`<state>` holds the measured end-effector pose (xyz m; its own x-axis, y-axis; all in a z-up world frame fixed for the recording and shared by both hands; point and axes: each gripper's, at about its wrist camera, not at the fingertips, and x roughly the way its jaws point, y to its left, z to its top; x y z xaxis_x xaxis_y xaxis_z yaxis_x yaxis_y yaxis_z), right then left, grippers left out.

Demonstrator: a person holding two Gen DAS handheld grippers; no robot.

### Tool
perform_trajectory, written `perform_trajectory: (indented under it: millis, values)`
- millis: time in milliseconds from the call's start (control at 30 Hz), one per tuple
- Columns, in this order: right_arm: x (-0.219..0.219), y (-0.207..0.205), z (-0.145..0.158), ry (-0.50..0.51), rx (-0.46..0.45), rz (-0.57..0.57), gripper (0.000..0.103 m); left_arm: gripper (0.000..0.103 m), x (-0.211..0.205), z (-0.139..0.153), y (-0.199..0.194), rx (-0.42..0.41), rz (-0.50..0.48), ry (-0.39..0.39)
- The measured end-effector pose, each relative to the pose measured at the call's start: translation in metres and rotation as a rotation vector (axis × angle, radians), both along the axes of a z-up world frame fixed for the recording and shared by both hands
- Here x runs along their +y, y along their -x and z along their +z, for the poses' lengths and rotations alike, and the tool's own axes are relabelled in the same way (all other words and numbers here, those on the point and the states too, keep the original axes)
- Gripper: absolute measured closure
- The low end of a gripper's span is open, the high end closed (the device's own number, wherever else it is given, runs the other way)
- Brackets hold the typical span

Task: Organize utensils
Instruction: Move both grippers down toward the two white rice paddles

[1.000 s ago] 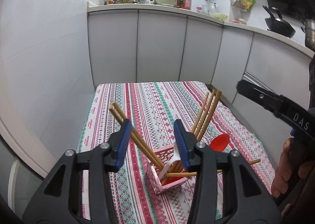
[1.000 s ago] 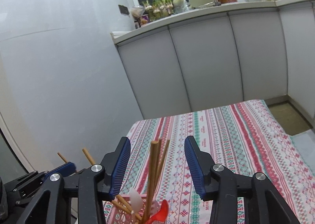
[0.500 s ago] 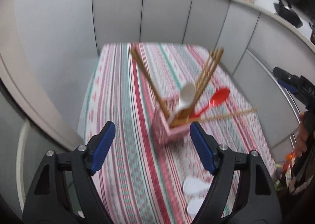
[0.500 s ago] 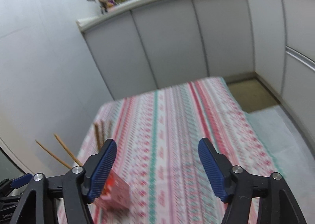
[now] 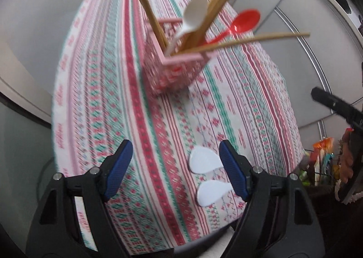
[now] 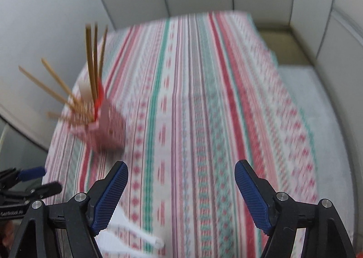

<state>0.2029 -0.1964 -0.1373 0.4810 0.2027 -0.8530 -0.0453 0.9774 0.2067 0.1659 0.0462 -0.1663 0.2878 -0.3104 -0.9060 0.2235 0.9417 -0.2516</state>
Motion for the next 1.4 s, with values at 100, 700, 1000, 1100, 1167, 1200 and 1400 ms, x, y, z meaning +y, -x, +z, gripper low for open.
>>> perform_trajectory:
  millis: [100,700,1000,1100,1167,1200,1400]
  values:
    - [-0.001,0.004,-0.015,-0.02,0.067,0.013,0.021,0.024,-0.004,-0.017,-0.003,0.063,-0.012,0.032]
    - [0.016,0.022,-0.064,0.046,0.247,0.116,0.021,0.072,-0.03,-0.075,-0.012,0.246,-0.029,0.087]
    - [0.018,0.022,-0.068,0.056,0.256,0.125,0.021,0.097,-0.038,-0.074,-0.013,0.236,0.0,0.137]
    - [0.021,0.023,-0.068,0.058,0.253,0.132,0.021,0.099,-0.031,-0.052,-0.01,0.166,0.006,0.142]
    - [0.029,0.025,-0.067,0.06,0.241,0.163,0.021,0.099,-0.029,-0.033,-0.005,0.101,0.003,0.119]
    - [0.034,0.027,-0.066,0.064,0.234,0.189,0.021,0.1,-0.028,-0.023,-0.002,0.066,-0.003,0.102]
    - [0.088,0.049,-0.07,0.124,0.179,0.443,0.021,0.1,-0.011,0.018,0.013,-0.099,-0.001,0.0]
